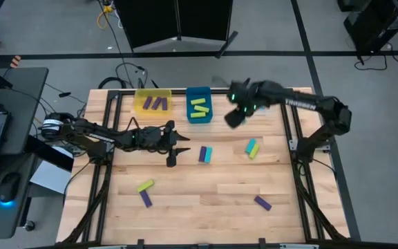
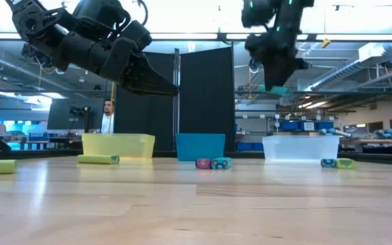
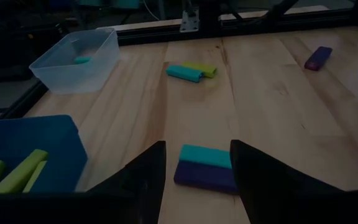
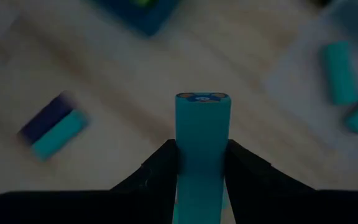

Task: Sort blocks
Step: Put the blue block into the transparent bin

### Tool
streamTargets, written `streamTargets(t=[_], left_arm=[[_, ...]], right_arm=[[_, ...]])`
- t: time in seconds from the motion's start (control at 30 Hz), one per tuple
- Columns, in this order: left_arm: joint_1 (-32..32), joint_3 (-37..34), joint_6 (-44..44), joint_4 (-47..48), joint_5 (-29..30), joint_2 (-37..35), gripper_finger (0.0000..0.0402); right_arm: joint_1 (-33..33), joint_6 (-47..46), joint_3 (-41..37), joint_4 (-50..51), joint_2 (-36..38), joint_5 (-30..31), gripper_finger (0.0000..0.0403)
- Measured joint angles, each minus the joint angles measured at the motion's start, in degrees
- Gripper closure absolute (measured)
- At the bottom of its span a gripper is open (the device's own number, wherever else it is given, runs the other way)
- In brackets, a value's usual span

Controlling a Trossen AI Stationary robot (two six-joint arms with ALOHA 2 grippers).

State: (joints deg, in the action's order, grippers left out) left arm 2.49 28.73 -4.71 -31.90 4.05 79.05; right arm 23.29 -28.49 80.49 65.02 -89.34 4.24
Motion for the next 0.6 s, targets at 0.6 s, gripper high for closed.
streamTargets(t=[0.6], left_arm=[[0.0, 0.0, -0.8, -1.2, 0.2, 0.0, 0.0216]], right_arm=[[23.3, 22.0, -0.1, -9.6, -15.8, -0.9, 0.0286]])
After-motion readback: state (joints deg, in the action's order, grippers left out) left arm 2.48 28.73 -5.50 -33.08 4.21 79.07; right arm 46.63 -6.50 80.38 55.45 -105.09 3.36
